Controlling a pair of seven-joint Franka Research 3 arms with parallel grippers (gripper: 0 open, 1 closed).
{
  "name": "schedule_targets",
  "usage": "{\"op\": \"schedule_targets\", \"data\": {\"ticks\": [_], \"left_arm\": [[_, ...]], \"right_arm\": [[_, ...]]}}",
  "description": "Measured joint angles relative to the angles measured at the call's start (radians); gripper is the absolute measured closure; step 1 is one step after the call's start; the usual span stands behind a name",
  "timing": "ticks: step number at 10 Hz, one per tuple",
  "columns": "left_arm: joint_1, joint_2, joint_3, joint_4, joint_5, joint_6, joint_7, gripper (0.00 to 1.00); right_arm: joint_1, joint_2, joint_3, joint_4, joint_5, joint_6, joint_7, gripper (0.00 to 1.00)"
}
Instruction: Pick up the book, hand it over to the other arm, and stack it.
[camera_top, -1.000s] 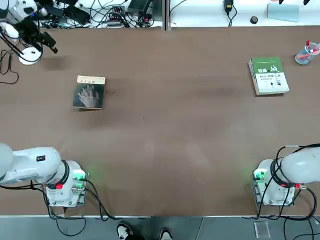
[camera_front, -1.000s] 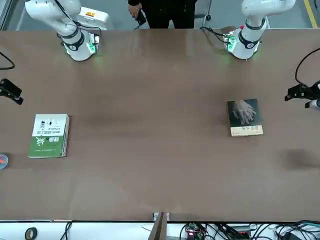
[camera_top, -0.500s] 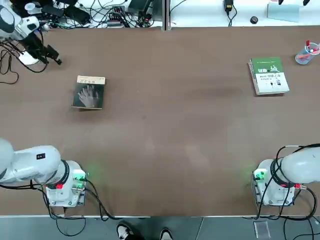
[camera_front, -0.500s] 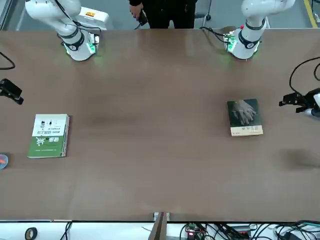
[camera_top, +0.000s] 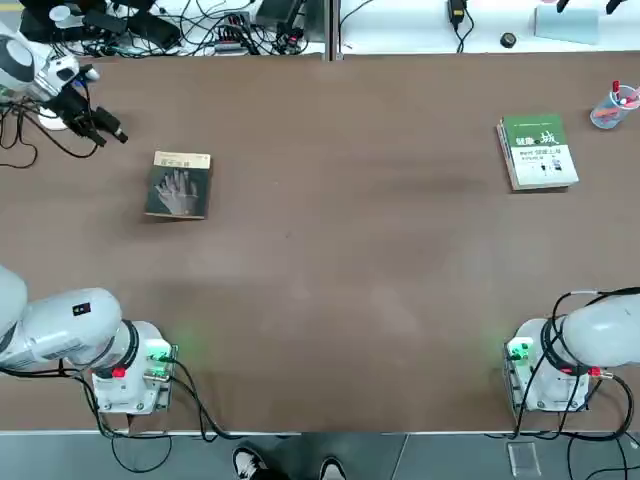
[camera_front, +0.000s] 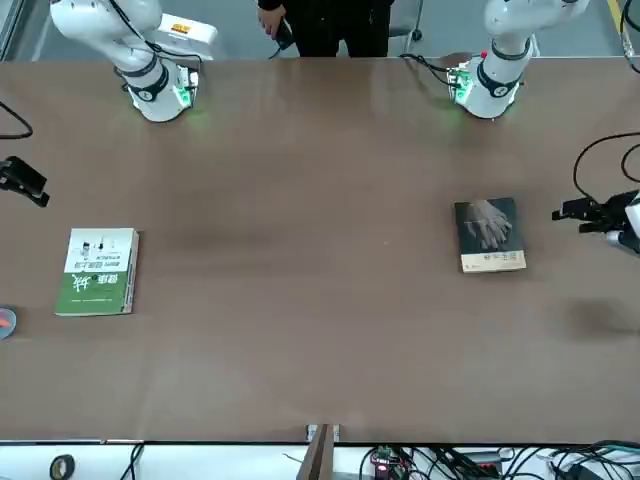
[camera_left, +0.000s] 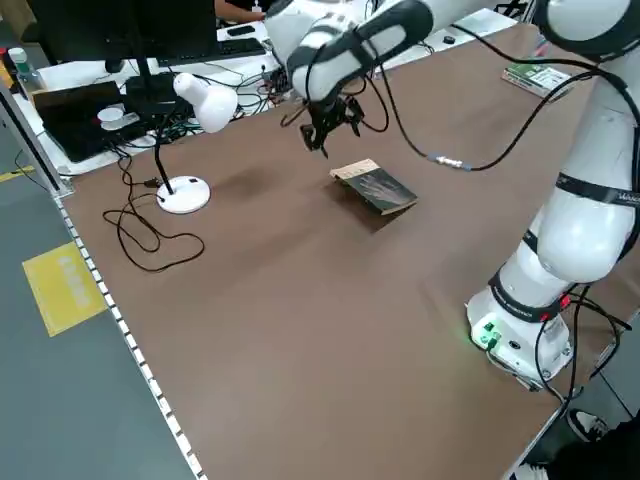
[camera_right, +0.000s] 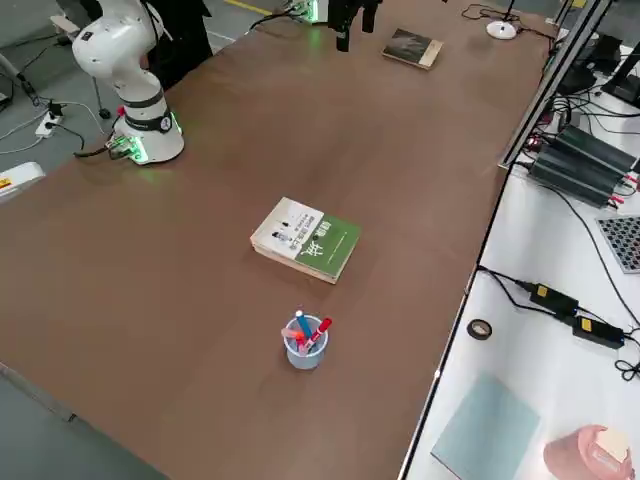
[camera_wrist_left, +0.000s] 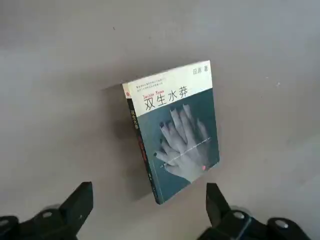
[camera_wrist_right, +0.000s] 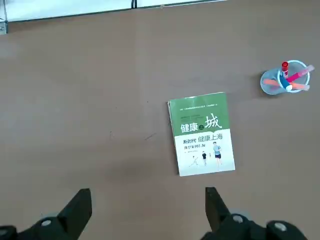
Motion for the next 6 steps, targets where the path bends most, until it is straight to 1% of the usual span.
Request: {"op": "schedule_targets", "data": {"ticks": [3,6], "left_arm": [[0.018,0.071,0.000,-0.004,-0.051,0.003,0.050,0.00],[0.021,0.101,0.000,-0.049,-0.098,0.068,0.094,0.00]], "right_arm": [[0.001,0.001,0.000,0.000,0.000,-0.001,0.000,0.00],[0.001,0.001,0.001,0.000,0.000,-0.001,0.000,0.00]]}}
